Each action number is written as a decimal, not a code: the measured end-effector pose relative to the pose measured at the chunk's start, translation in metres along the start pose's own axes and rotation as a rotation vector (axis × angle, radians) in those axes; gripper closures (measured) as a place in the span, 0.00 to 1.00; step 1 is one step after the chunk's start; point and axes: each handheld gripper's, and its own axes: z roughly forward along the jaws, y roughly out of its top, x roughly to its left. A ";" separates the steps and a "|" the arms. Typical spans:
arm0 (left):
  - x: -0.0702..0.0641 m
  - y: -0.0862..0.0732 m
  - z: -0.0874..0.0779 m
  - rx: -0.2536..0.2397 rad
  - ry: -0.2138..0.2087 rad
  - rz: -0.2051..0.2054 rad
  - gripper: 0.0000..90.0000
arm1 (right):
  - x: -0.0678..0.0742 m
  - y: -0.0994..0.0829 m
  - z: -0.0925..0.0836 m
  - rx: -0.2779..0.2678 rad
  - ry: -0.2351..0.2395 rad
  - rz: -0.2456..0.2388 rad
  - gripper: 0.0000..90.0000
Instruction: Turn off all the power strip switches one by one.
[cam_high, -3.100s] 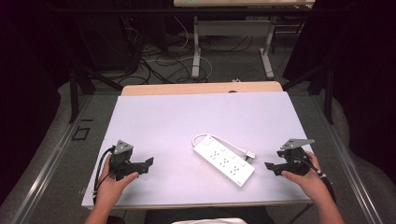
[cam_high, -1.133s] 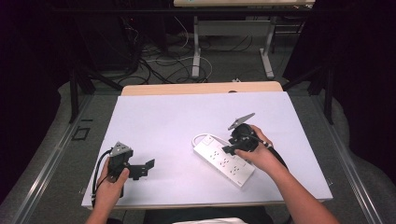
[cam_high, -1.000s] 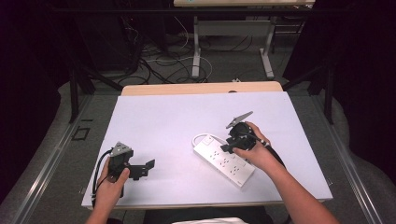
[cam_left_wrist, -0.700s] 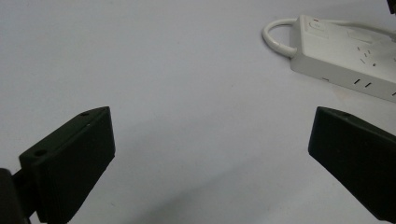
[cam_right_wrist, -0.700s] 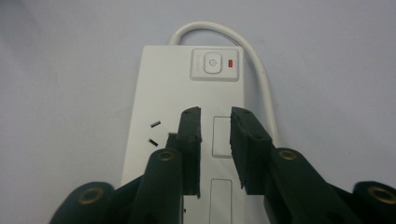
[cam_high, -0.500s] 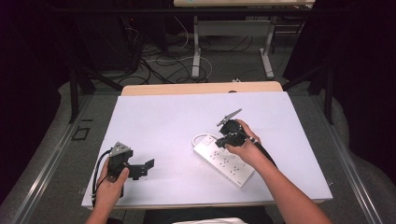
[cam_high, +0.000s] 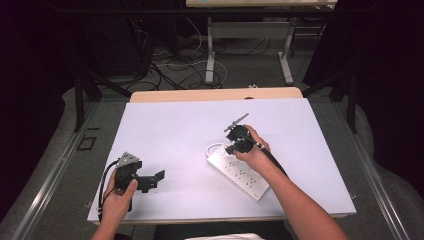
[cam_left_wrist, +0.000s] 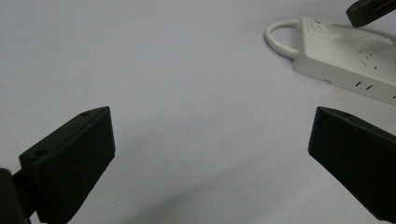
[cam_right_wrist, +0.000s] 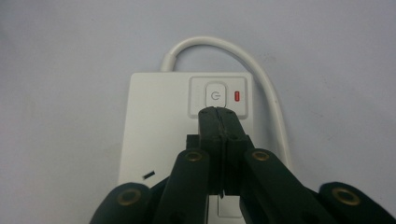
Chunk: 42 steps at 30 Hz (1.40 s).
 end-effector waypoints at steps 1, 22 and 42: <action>0.000 0.000 0.000 0.000 0.000 0.000 0.01 | 0.000 0.001 0.001 0.003 0.000 0.000 1.00; 0.002 0.000 -0.001 -0.002 0.001 -0.008 0.01 | -0.009 0.015 0.017 0.013 0.047 0.040 1.00; 0.000 -0.002 0.001 -0.012 0.006 -0.019 0.01 | -0.012 0.009 0.026 -0.028 0.071 0.137 1.00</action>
